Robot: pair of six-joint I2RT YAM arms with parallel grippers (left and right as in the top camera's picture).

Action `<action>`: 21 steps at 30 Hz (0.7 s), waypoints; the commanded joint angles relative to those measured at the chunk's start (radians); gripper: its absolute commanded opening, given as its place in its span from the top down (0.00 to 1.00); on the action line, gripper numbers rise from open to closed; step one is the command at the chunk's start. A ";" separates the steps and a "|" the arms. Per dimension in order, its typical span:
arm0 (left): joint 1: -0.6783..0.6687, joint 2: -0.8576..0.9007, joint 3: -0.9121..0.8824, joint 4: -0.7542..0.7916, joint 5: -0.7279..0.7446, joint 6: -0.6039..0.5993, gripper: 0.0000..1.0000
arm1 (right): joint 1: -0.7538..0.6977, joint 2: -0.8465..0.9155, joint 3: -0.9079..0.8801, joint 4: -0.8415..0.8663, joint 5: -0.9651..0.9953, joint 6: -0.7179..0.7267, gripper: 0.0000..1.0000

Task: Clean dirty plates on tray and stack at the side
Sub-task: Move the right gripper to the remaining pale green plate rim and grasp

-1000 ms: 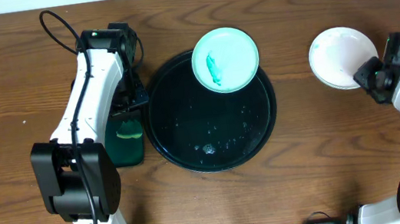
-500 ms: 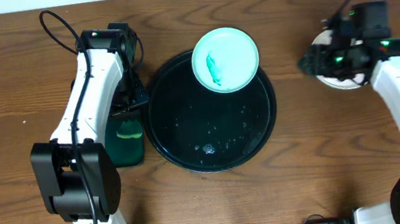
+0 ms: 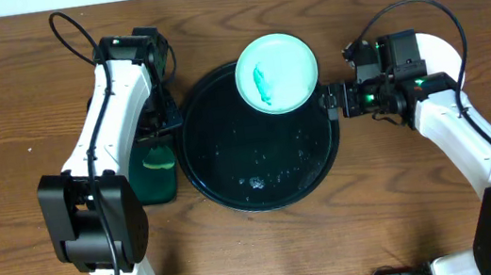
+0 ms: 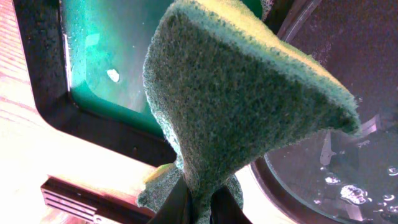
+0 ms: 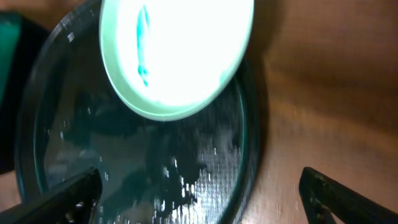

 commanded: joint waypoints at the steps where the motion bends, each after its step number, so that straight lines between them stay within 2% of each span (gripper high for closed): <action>1: 0.003 0.014 -0.006 0.000 -0.002 0.014 0.93 | 0.003 0.053 -0.006 0.057 -0.011 -0.012 0.19; 2: 0.003 0.014 -0.006 0.000 -0.002 0.014 0.93 | 0.003 0.075 -0.006 0.085 -0.012 -0.012 0.26; 3: 0.003 0.014 -0.006 0.000 -0.002 0.014 0.93 | 0.003 0.093 -0.006 0.106 -0.012 -0.012 0.28; 11: 0.003 0.014 -0.006 0.000 -0.002 0.014 0.93 | 0.006 0.239 -0.005 0.298 -0.027 -0.004 0.31; 14: 0.003 0.014 -0.006 0.000 -0.002 0.014 0.93 | 0.006 0.251 -0.005 0.368 -0.026 0.003 0.37; 21: 0.003 0.014 -0.006 0.003 -0.002 0.014 0.93 | 0.025 0.266 -0.005 0.499 -0.011 0.019 0.37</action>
